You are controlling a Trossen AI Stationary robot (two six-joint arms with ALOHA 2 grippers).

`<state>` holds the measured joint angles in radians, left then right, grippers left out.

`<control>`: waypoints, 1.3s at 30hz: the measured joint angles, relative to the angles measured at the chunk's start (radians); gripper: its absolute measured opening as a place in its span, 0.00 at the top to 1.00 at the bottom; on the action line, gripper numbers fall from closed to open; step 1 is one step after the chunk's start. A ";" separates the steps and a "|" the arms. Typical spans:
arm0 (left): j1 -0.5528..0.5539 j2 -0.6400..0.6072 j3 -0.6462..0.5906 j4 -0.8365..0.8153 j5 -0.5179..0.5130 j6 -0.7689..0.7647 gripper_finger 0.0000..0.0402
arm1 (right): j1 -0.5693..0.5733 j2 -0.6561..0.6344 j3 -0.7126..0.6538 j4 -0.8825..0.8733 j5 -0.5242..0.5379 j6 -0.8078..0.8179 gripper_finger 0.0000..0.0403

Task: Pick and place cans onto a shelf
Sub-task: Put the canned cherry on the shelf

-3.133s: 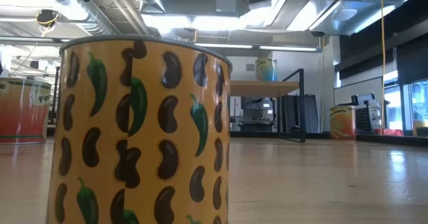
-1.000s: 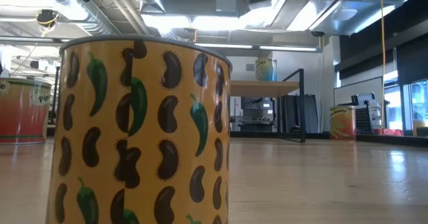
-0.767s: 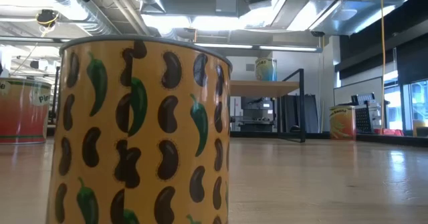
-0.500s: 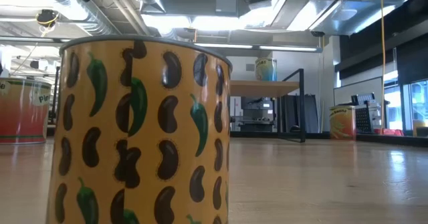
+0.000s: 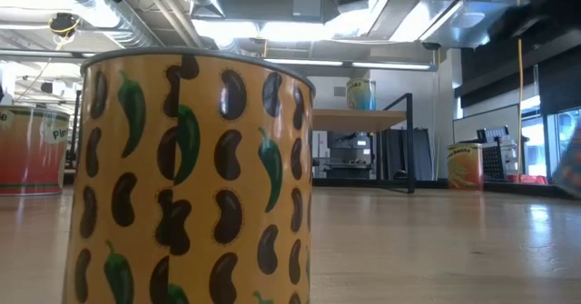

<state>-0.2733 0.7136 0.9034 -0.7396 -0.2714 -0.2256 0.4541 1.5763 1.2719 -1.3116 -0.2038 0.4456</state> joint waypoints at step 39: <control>0.000 0.000 0.000 -0.001 0.000 0.000 1.00 | -0.187 -0.001 -0.081 0.028 -0.015 -0.216 0.85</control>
<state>-0.2734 0.7136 0.9031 -0.7403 -0.2714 -0.2260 0.2670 1.5749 1.1913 -1.2834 -0.2187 0.2294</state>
